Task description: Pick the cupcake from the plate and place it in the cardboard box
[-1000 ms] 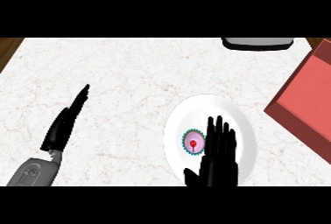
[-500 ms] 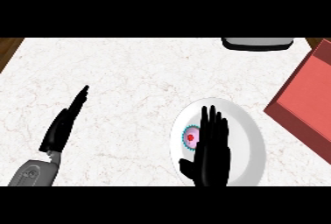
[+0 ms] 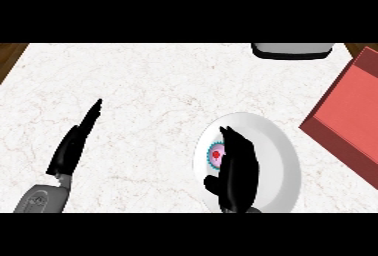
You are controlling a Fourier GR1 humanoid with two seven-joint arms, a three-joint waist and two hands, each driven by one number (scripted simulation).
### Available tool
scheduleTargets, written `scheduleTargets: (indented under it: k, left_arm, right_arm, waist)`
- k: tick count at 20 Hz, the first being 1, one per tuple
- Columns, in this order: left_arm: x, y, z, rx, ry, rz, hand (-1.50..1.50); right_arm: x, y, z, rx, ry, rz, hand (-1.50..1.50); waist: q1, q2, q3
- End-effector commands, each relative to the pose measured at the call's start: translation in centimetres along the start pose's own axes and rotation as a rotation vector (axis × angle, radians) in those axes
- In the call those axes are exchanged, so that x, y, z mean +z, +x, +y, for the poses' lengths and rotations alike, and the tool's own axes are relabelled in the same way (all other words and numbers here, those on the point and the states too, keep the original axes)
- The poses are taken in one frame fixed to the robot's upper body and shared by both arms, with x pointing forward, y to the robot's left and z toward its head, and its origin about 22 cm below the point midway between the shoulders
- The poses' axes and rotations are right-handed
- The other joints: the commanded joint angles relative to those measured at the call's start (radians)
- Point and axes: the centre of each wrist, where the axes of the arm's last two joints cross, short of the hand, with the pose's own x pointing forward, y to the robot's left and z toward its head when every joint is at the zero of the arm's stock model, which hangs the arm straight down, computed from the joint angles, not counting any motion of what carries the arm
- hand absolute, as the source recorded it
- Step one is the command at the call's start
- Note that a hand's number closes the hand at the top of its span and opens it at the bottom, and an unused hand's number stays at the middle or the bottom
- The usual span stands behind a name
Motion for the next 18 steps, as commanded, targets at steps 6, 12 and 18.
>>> scheduleTargets:
  k: [6, 12, 18]
  left_arm:
    - [0.4, 0.0, -0.7, 0.003, -0.001, 0.000, 0.00]
    - [-0.7, 0.2, 1.5, -0.005, 0.008, 0.008, 0.00]
    - [-0.5, 0.4, 0.5, -0.006, -0.016, -0.030, 0.00]
  right_arm:
    - [-1.3, -0.7, 2.0, 0.146, -0.197, -0.066, 1.50]
    - [-0.1, -0.9, 0.8, 0.147, -0.311, -0.042, 1.50]
    - [-9.9, -2.0, -1.9, 0.262, -0.050, 0.176, 1.50]
  waist:
    - [0.005, 0.014, 0.007]
    - [-0.003, 0.012, 0.007]
    - [0.038, 0.027, 0.007]
